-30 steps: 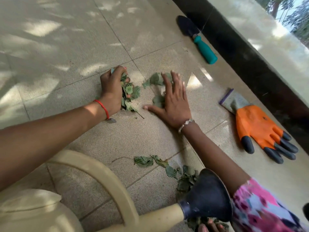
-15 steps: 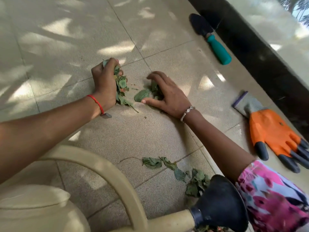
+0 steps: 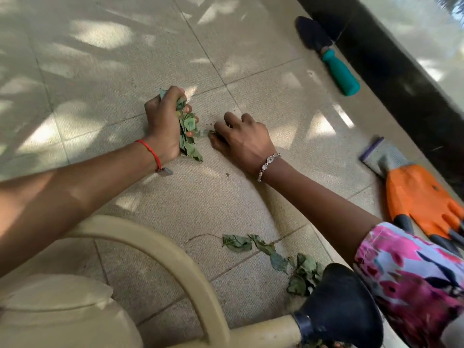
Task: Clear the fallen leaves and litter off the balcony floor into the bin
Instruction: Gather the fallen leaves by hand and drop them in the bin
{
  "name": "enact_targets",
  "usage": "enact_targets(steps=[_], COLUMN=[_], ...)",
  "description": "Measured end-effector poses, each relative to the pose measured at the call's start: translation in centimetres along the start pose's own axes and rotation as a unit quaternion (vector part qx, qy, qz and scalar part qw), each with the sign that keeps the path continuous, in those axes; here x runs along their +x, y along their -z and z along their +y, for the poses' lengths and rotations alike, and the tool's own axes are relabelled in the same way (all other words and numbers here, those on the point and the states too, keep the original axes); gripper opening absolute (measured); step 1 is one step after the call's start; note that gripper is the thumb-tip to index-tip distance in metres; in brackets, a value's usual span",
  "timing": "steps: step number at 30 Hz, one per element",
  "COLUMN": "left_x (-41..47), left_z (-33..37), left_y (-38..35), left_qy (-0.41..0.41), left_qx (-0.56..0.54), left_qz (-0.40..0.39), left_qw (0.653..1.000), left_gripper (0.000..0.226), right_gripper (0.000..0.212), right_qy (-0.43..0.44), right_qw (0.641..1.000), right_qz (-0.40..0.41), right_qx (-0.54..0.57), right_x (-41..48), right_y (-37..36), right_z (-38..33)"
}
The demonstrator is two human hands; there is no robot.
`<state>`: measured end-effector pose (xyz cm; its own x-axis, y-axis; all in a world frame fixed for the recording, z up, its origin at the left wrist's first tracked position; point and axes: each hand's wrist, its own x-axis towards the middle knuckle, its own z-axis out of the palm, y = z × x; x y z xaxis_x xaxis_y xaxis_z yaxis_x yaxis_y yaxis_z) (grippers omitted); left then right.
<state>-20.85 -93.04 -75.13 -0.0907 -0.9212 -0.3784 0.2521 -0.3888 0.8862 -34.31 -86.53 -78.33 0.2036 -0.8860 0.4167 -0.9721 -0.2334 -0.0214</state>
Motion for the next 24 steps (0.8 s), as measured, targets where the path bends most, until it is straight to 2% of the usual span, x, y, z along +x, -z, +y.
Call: enact_targets(steps=[5,7,8,9,11,13,15,16,17,19,21,23,24], left_x=[0.1,0.1,0.0,-0.1,-0.3,-0.5,-0.7,-0.8,-0.9,-1.1,-1.4,-1.7,-1.9], left_z=[0.3,0.6,0.8,1.1,1.5,1.9,2.3,2.4,2.6,2.8,2.9,3.1,3.2], left_y=[0.5,0.8,0.9,1.0,1.1,1.2,1.4,1.4,1.5,1.5,1.5,1.5,1.4], left_qy=[0.026,0.034,0.039,0.043,0.048,0.047,0.040,0.037,0.037,0.042,0.046,0.048,0.049], left_qx=[-0.022,-0.032,-0.034,-0.035,-0.040,-0.046,-0.047,-0.044,-0.043,-0.042,-0.041,-0.039,-0.038], left_qz=[0.000,0.008,0.009,0.010,0.009,0.008,0.008,0.007,0.005,0.002,-0.002,-0.006,-0.007], left_qw=[0.999,0.999,0.999,0.998,0.998,0.998,0.998,0.998,0.998,0.998,0.998,0.998,0.998], left_gripper=[0.030,0.030,0.029,0.029,0.029,0.030,0.031,0.031,0.031,0.032,0.032,0.031,0.031], right_gripper=[0.032,0.031,0.034,0.037,0.041,0.036,0.027,0.023,0.021,0.022,0.033,0.048,0.048], right_qy=[0.001,-0.102,-0.176,-0.250,-0.391,-0.506,-0.558,-0.561,-0.557,-0.540,-0.537,-0.557,-0.564], right_qw=[0.999,0.982,0.955,0.915,0.801,0.645,0.485,0.432,0.398,0.355,0.312,0.295,0.292], right_qz=[0.023,0.010,0.006,0.015,0.041,0.024,-0.006,-0.017,-0.026,-0.038,-0.034,-0.028,-0.023], right_qx=[0.047,0.161,0.237,0.317,0.452,0.572,0.673,0.706,0.728,0.762,0.783,0.776,0.772], right_x=[-0.5,-0.2,0.1,0.3,0.7,0.8,0.5,0.3,0.1,-0.4,-1.2,-1.9,-2.3], right_y=[-0.5,0.6,1.3,1.9,3.0,3.8,4.3,4.5,4.8,5.3,5.7,6.3,6.5], right_z=[0.9,1.1,1.4,1.7,2.4,3.2,3.9,4.4,4.9,5.7,6.1,6.3,6.4])
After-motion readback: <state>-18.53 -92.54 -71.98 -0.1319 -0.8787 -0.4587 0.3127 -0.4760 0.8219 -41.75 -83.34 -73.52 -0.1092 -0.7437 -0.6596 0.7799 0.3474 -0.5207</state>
